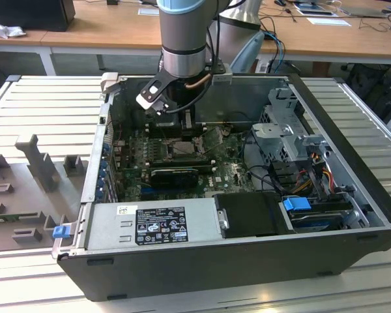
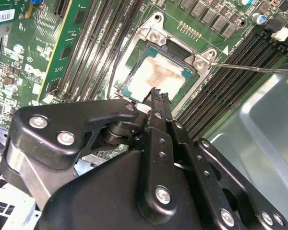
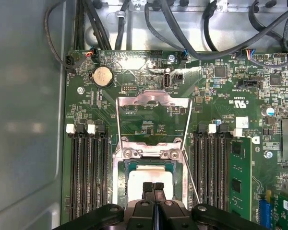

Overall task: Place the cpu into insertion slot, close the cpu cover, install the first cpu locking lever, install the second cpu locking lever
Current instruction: 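Close the cpu cover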

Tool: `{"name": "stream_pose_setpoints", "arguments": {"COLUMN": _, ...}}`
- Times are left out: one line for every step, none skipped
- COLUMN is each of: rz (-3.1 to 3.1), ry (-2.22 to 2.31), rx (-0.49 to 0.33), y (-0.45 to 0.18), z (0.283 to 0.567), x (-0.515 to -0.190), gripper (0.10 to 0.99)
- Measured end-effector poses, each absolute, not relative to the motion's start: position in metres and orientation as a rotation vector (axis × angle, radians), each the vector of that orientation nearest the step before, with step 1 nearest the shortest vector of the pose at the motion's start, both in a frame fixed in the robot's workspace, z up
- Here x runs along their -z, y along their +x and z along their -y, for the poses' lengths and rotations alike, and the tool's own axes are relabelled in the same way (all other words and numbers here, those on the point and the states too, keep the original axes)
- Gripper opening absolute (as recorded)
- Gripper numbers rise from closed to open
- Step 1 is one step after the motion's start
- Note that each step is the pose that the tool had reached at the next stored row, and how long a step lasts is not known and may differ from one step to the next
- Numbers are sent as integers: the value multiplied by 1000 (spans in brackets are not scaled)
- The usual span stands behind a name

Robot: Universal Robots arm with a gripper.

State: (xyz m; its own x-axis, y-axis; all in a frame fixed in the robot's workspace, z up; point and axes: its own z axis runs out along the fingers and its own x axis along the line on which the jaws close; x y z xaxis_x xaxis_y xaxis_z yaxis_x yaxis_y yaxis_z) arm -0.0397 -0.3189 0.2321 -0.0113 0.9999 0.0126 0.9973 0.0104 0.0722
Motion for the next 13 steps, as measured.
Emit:
{"name": "stream_pose_setpoints", "arguments": {"rz": -2203, "ry": 2179, "rx": -93, "y": -40, "z": 319, "x": -232, "gripper": 106}}
{"name": "stream_pose_setpoints", "arguments": {"rz": -2203, "ry": 2179, "rx": -93, "y": -40, "z": 319, "x": -232, "gripper": 106}}
{"name": "stream_pose_setpoints", "arguments": {"rz": -2203, "ry": 2179, "rx": -94, "y": -40, "z": 319, "x": -232, "gripper": 106}}
{"name": "stream_pose_setpoints", "arguments": {"rz": -2203, "ry": 2179, "rx": -94, "y": -39, "z": 319, "x": -233, "gripper": 106}}
{"name": "stream_pose_setpoints", "arguments": {"rz": -2203, "ry": 2179, "rx": -93, "y": -39, "z": 319, "x": -233, "gripper": 106}}
{"name": "stream_pose_setpoints", "arguments": {"rz": -2203, "ry": 2179, "rx": -93, "y": -39, "z": 319, "x": -233, "gripper": 106}}
{"name": "stream_pose_setpoints", "arguments": {"rz": -2203, "ry": 2179, "rx": -93, "y": -39, "z": 319, "x": -233, "gripper": 106}}
{"name": "stream_pose_setpoints", "arguments": {"rz": -2203, "ry": 2179, "rx": -93, "y": -39, "z": 319, "x": -233, "gripper": 106}}
{"name": "stream_pose_setpoints", "arguments": {"rz": -2203, "ry": 2179, "rx": -93, "y": -39, "z": 319, "x": -234, "gripper": 106}}
{"name": "stream_pose_setpoints", "arguments": {"rz": -2203, "ry": 2179, "rx": -93, "y": -39, "z": 319, "x": -235, "gripper": 106}}
{"name": "stream_pose_setpoints", "arguments": {"rz": -2203, "ry": 2179, "rx": -93, "y": -39, "z": 319, "x": -236, "gripper": 106}}
{"name": "stream_pose_setpoints", "arguments": {"rz": -2203, "ry": 2179, "rx": -93, "y": -39, "z": 319, "x": -237, "gripper": 106}}
{"name": "stream_pose_setpoints", "arguments": {"rz": -2203, "ry": 2179, "rx": -93, "y": -39, "z": 319, "x": -238, "gripper": 106}}
